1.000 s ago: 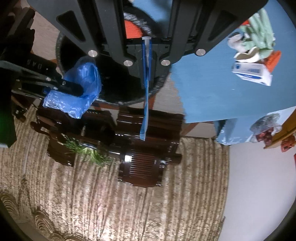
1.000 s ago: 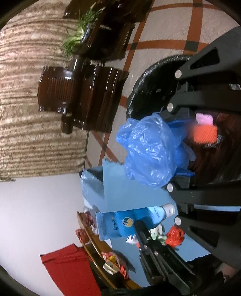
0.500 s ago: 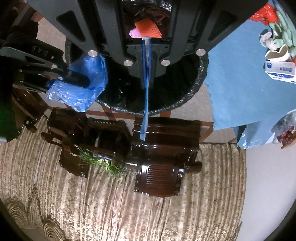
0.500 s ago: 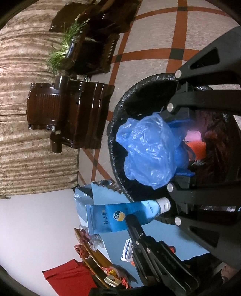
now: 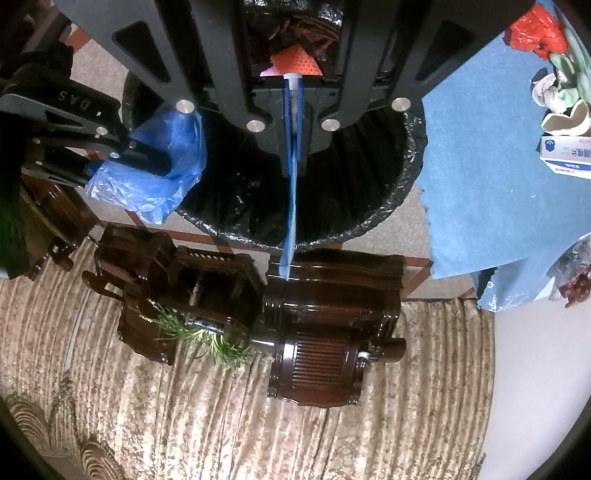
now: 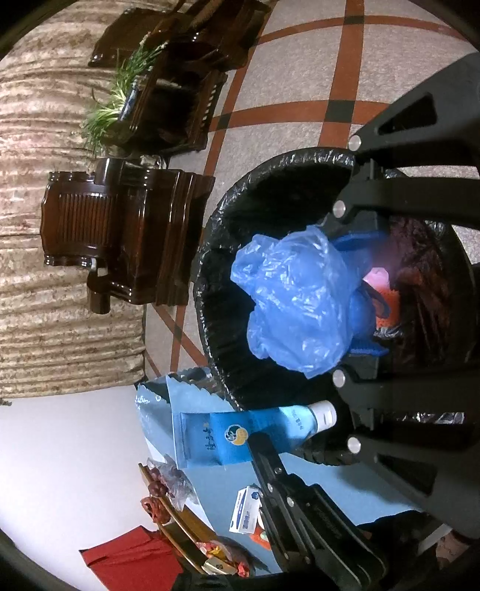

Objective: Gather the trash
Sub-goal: 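Carry both items over the bin and release them inside, then move both open tools back toward the remaining trash on the table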

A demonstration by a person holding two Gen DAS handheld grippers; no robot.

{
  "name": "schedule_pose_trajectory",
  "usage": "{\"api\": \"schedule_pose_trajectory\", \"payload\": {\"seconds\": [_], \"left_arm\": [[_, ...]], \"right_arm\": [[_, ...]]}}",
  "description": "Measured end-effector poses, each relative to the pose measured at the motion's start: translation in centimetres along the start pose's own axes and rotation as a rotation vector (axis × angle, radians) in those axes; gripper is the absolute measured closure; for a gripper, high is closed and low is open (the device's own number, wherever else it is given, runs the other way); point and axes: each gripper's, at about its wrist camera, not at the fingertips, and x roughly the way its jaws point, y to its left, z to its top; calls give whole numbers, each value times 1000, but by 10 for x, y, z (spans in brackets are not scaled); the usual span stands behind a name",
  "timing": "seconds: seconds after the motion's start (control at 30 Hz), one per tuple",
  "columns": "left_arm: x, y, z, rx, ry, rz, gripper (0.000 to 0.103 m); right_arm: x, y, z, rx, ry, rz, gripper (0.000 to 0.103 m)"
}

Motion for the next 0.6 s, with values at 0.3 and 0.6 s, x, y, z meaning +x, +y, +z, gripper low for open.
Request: {"api": "schedule_pose_trajectory", "payload": {"seconds": [0.3,0.6], "left_arm": [[-8,8,-1,-21,-15,-1,58],[-60,40,-6,-56,-88,112,29]], "right_arm": [[-8,-5,-1,1,-46,-85,15],[-26,11,10,13,-127,-33,7]]}}
